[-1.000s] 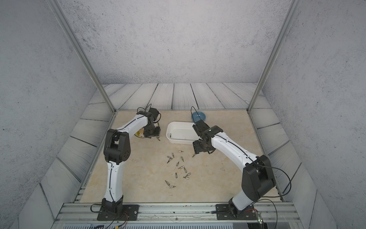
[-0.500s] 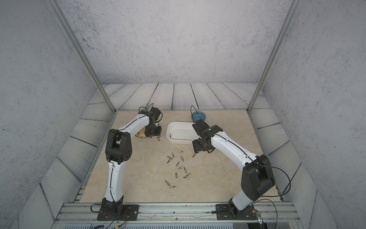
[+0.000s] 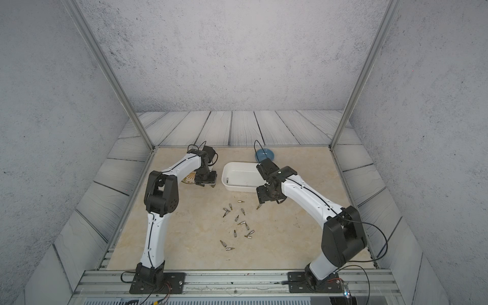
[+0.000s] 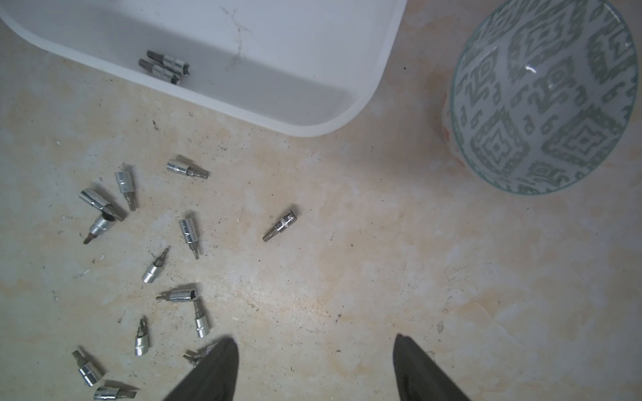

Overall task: Put the bit on the desktop into the storage box
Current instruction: Pick up the screwdriver bit from the center of the board.

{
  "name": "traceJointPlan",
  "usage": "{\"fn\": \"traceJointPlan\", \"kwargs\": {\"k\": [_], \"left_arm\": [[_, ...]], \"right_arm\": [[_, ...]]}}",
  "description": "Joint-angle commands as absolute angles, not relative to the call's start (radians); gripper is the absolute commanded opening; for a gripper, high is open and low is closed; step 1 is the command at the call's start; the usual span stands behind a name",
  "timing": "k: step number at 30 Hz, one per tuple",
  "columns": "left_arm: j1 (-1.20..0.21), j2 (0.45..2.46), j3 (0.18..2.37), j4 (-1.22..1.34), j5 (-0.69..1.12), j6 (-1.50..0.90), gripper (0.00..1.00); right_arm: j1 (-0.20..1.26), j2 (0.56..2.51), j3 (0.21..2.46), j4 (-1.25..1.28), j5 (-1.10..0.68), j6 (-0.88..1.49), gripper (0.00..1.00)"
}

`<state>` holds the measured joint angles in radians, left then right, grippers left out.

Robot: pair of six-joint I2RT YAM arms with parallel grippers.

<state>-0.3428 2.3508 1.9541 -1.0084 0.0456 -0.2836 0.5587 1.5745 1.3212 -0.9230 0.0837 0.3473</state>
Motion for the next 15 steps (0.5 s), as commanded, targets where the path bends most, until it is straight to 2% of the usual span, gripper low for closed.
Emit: {"fn": "traceJointPlan", "kwargs": {"k": [1,6,11,15], "left_arm": [[-0.344,2.361,1.963,-1.032,0.05,-0.272,0.59],[-0.344,2.352,1.957,-1.026,0.037,-0.278,0.56],[-0.341,2.357,1.958,-1.025,0.043,-0.281,0.42],[-0.341,2.353,1.953,-1.022,0.047,-0.279,0.39]], "right_arm": [[0.556,1.57,1.335,-0.939,0.098,0.352,0.75],[0.557,1.571,1.336,-0.938,0.094,0.352,0.75],[0.555,1.569,1.338,-0.94,0.095,0.352,0.75],[0.557,1.568,1.339,-0.942,0.097,0.35,0.75]]}}
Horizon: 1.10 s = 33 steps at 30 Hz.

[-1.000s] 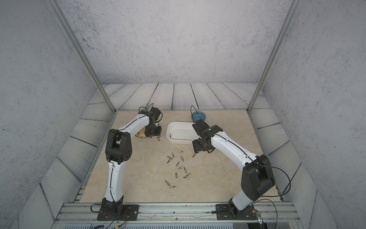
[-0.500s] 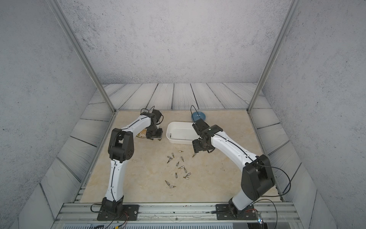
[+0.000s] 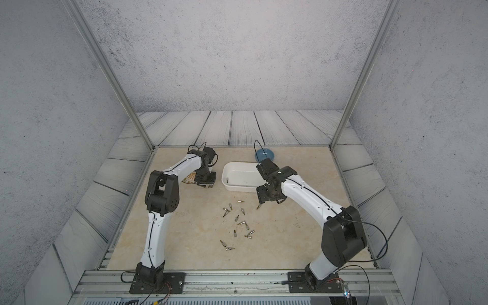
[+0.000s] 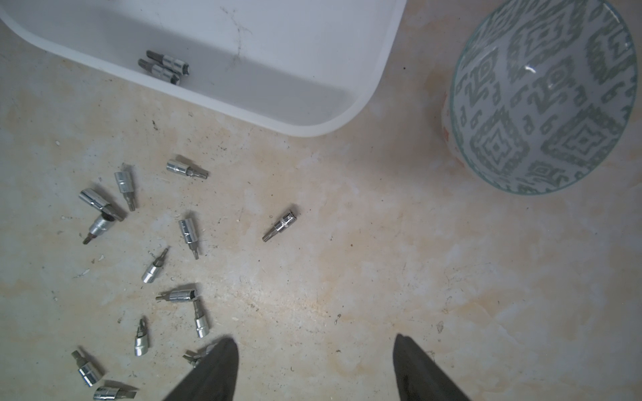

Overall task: Put the bit on the desktop into the storage box
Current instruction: Pick up the screwdriver bit from the center of the board.

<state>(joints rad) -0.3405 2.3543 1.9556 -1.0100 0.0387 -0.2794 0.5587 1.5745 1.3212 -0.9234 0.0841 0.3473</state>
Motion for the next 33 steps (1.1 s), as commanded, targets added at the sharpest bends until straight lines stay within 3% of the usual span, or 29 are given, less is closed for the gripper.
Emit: {"fn": "traceJointPlan", "kwargs": {"k": [1,5,20,26,33], "left_arm": [[-0.341,2.351,1.951,-1.02,0.048,-0.278,0.37],[-0.341,2.346,1.944,-1.02,0.052,-0.276,0.26],[-0.336,2.335,1.904,-1.01,0.067,-0.287,0.01],[-0.336,2.289,1.857,-0.989,0.074,-0.288,0.0],[-0.336,2.217,1.815,-0.978,0.075,-0.291,0.0]], "right_arm": [[0.557,1.569,1.339,-0.942,0.096,0.35,0.75],[0.556,1.57,1.335,-0.938,0.089,0.35,0.75],[0.557,1.568,1.329,-0.937,0.09,0.351,0.75],[0.556,1.584,1.361,-0.925,0.078,0.335,0.75],[0.556,1.734,1.565,-0.996,0.003,0.31,0.75]]}}
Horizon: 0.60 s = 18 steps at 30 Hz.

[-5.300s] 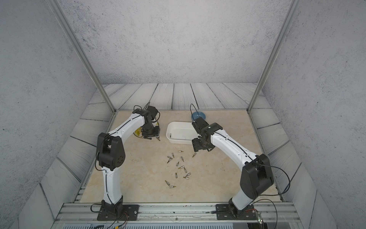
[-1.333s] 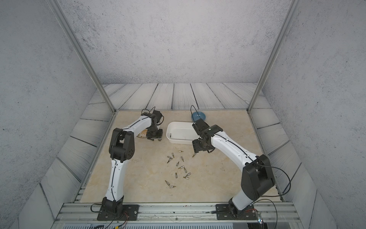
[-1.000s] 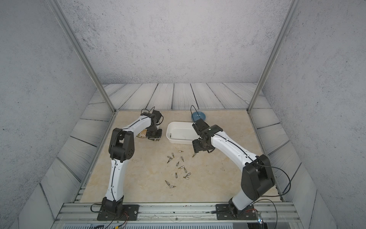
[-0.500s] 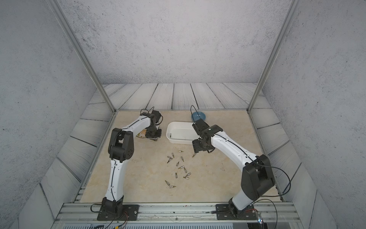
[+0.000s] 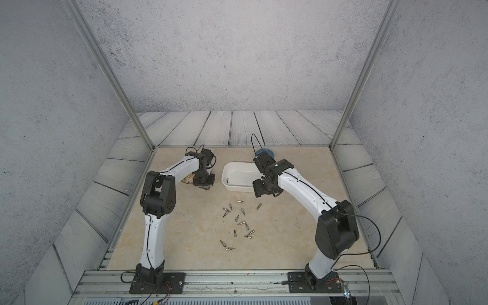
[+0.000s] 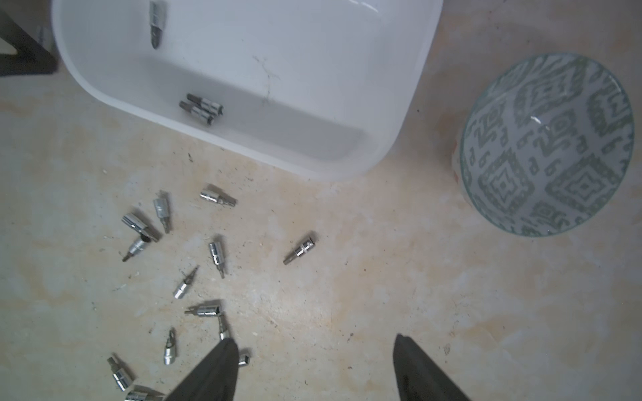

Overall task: Put the bit on the desktop into the storage box
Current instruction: Pick up the screwdriver bit from the center of the board, then adjust the storage box at the center of the board.

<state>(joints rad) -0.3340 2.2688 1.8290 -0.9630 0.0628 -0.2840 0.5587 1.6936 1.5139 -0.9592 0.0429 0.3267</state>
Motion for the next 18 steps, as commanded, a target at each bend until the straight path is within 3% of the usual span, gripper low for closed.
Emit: {"fn": "traceJointPlan", "kwargs": {"k": [1,18], "left_arm": [[-0.336,2.207,1.811,-0.976,0.072,-0.291,0.0],[-0.336,2.095,1.742,-0.952,0.075,-0.305,0.0]], "right_arm": [[0.556,1.751,1.584,-0.993,0.0,0.31,0.75],[0.548,2.115,1.999,-1.102,-0.131,0.341,0.74]]}}
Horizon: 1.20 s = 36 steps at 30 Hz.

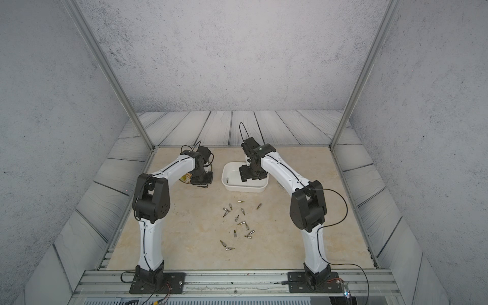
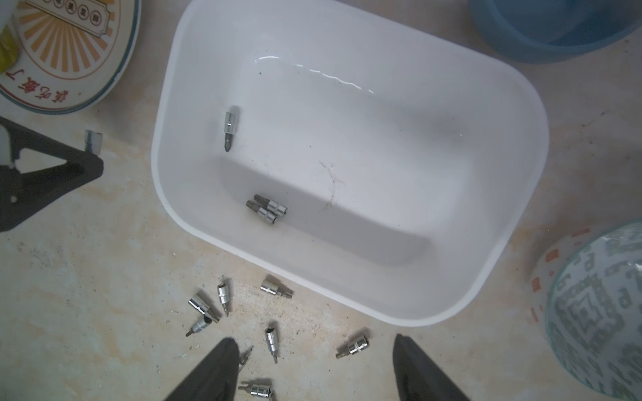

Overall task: Put the bit on the desktop into the storage box
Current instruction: Adjust the storage box at the center of the board.

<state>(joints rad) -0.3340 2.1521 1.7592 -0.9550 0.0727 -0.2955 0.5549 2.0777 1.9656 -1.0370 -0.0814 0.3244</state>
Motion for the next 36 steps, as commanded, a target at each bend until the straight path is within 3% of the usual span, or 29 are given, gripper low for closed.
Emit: {"fn": "traceJointPlan", "kwargs": {"k": [1,9,36], "left_arm": [[-0.336,2.087,1.736,-0.951,0.075,-0.305,0.0],[-0.336,2.037,1.729,-0.959,0.073,-0.304,0.0],[-0.336,1.954,1.685,-0.949,0.079,-0.304,0.0]], "right_arm": [[0.545,2.123,2.002,-1.097,-0.147,0.341,0.74],[0.525,2.161,2.008,-1.089,-0.29,0.35,0.74],[0.498,2.213,1.937,-1.011,-0.41,0.387,0.71]]}}
